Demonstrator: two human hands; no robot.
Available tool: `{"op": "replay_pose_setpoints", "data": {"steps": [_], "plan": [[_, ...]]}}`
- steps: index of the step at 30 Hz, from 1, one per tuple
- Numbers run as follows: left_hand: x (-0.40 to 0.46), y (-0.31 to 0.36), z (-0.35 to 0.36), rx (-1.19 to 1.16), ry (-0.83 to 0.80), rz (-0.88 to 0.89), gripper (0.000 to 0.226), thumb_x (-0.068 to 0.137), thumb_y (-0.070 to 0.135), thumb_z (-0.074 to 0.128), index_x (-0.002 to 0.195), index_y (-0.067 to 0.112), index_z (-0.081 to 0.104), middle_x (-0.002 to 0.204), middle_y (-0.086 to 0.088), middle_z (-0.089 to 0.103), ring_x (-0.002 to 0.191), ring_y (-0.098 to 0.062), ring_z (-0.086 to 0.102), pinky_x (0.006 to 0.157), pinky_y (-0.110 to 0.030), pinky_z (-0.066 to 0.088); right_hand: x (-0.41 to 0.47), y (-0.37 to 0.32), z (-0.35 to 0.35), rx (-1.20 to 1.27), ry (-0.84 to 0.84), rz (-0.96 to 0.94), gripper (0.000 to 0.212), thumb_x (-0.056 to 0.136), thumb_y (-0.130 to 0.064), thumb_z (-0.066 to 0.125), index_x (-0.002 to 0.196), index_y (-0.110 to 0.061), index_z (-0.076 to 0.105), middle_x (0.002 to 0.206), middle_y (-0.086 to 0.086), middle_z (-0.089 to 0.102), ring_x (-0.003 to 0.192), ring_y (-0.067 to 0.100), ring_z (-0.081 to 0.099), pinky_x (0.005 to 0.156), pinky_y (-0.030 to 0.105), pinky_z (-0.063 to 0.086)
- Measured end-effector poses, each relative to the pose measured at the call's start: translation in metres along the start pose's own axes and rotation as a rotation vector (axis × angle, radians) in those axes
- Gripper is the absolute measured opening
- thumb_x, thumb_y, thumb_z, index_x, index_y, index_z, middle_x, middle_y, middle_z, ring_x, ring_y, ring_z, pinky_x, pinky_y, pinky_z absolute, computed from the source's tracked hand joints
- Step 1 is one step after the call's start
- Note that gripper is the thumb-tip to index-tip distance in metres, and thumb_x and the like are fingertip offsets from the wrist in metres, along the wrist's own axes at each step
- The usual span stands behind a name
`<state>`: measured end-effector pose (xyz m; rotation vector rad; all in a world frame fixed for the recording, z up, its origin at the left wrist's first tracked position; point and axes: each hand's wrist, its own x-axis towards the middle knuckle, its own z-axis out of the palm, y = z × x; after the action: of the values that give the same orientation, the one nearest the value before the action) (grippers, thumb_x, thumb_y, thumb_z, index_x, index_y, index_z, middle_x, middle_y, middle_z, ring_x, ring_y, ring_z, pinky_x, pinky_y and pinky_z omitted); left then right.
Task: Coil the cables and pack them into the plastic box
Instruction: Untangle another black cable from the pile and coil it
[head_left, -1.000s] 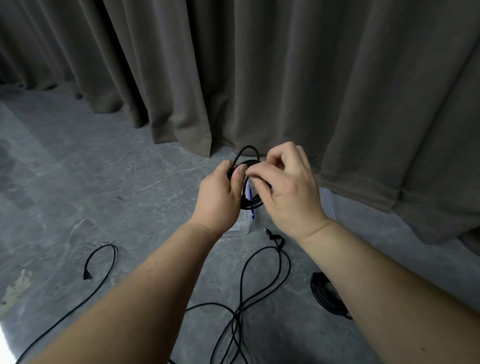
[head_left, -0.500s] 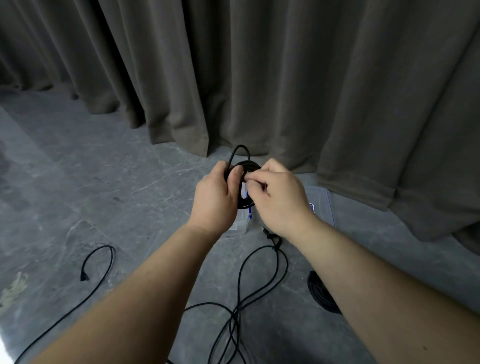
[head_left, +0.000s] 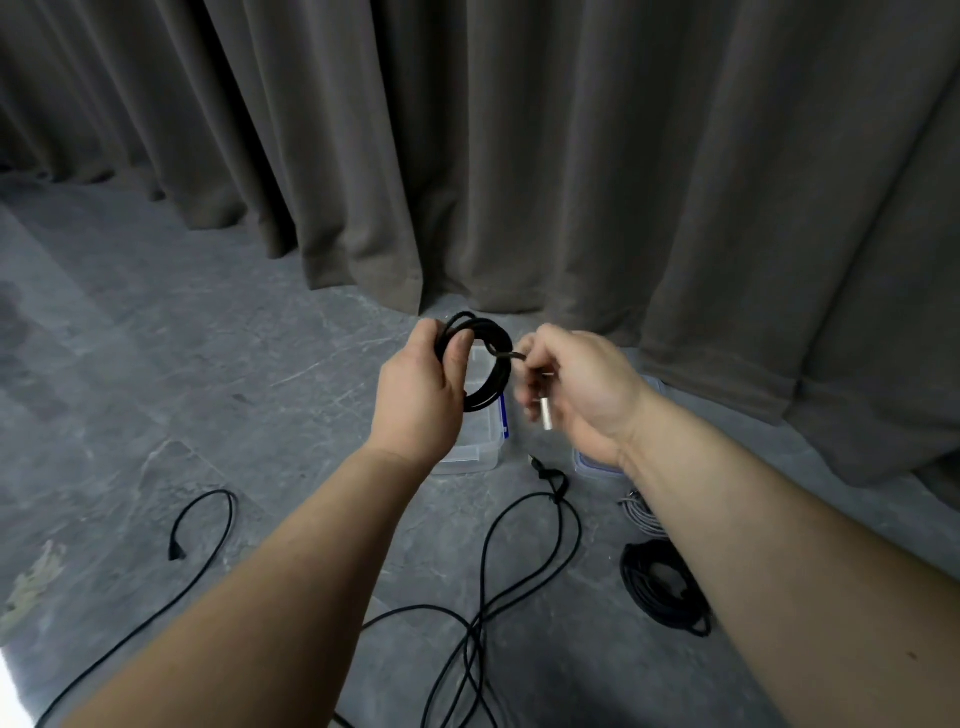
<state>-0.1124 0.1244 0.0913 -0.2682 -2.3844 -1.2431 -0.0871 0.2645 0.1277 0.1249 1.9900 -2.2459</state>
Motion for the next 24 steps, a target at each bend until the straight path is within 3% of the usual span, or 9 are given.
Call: {"op": "replay_pose_setpoints", "data": {"steps": [4,8,12,16,18,21,24], "plan": [[0.001,-0.004,-0.004,0.001,0.025,-0.020,0.022,0.100,0.029,0.048,0.086,0.012,0.048,0.067,0.009,0.052,0.064,-0.014,0.051,0.059,-0.027,0.034,-0.001,-0.004,-0.008,-0.047,-0.019,0.027,0.027,0.086,-0.012,0.036,0.059,-0.018,0.033,0.053,-0.001,0.023,0.040,0.010,0.016,0.044,0.022,0.015],[0.001,-0.005,-0.006,0.019,0.063,-0.021,0.016,0.100,0.027,0.050,0.092,0.014,0.050,0.069,0.012,0.052,0.071,-0.019,0.053,0.061,-0.024,0.032,-0.003,-0.002,-0.012,-0.301,-0.066,-0.047,0.032,0.097,-0.020,0.049,0.069,-0.009,0.056,0.040,-0.007,0.023,0.034,0.006,0.019,0.040,0.017,0.016],[0.002,-0.006,-0.010,0.015,0.105,0.016,0.020,0.100,0.024,0.051,0.109,0.008,0.060,0.087,0.008,0.060,0.080,-0.014,0.056,0.068,-0.019,0.037,-0.006,-0.011,-0.017,-0.111,-0.147,-0.082,0.028,0.098,-0.012,0.044,0.074,-0.005,0.057,0.042,-0.008,0.022,0.037,0.006,0.017,0.041,0.019,0.017],[0.003,-0.004,-0.010,-0.029,0.106,0.016,0.014,0.099,0.021,0.053,0.100,0.014,0.065,0.073,0.014,0.060,0.072,-0.017,0.062,0.071,-0.031,0.050,-0.005,-0.014,-0.018,0.015,-0.100,-0.134,0.030,0.095,-0.007,0.039,0.071,-0.006,0.057,0.045,-0.006,0.024,0.040,0.008,0.020,0.043,0.022,0.020],[0.006,-0.004,-0.012,-0.135,0.102,-0.035,0.012,0.098,0.022,0.054,0.092,0.022,0.064,0.066,0.016,0.058,0.066,-0.012,0.060,0.070,-0.038,0.054,-0.003,-0.011,-0.024,-0.223,-0.018,-0.236,0.029,0.095,-0.008,0.043,0.074,-0.011,0.063,0.053,-0.005,0.039,0.047,0.006,0.034,0.051,0.020,0.028],[0.008,0.004,-0.017,-0.301,0.075,-0.113,0.021,0.100,0.020,0.052,0.081,0.025,0.061,0.055,0.012,0.052,0.054,-0.005,0.051,0.061,-0.033,0.050,0.004,-0.002,-0.038,-0.900,0.154,-0.446,0.021,0.096,-0.016,0.053,0.095,-0.021,0.073,0.086,-0.009,0.053,0.085,0.009,0.047,0.075,0.019,0.033],[0.008,0.021,-0.017,-0.417,0.028,-0.106,0.025,0.101,0.017,0.049,0.079,0.021,0.060,0.056,0.004,0.045,0.048,-0.002,0.044,0.050,-0.021,0.042,0.003,0.004,-0.037,-1.060,0.247,-0.566,0.020,0.094,-0.018,0.056,0.102,-0.018,0.074,0.085,-0.007,0.055,0.090,0.017,0.049,0.077,0.023,0.034]]}}
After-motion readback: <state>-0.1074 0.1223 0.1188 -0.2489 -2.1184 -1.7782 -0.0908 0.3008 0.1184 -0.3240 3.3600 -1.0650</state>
